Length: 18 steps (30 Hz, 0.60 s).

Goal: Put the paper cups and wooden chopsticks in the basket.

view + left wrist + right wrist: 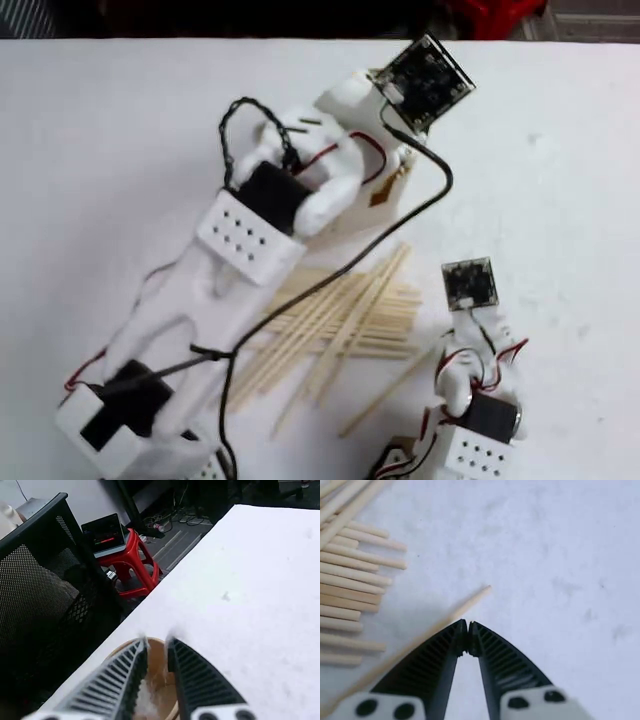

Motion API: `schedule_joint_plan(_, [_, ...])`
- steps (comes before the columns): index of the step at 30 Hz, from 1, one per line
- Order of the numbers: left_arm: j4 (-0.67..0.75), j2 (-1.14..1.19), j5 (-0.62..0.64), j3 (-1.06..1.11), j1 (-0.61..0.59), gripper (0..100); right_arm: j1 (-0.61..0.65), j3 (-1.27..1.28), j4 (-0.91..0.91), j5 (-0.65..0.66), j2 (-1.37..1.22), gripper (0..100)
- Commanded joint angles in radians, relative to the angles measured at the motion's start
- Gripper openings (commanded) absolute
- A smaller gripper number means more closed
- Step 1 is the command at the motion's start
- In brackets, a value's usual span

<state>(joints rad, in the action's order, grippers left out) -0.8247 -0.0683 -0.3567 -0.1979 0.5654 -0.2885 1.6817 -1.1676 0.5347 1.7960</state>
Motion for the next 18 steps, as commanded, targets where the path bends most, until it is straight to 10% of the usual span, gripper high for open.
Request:
schedule_joint_plan(1, [-0.002,-0.031,-0.005,-0.018,0.005,9,-0.012,0.008,0.021,-0.011,0.008,1.7])
schedule_joint_plan(18, [0.098,0.188,-0.005,0.097,-0.084,9,-0.013,0.008,0.021,-0.011,0.008,1.7])
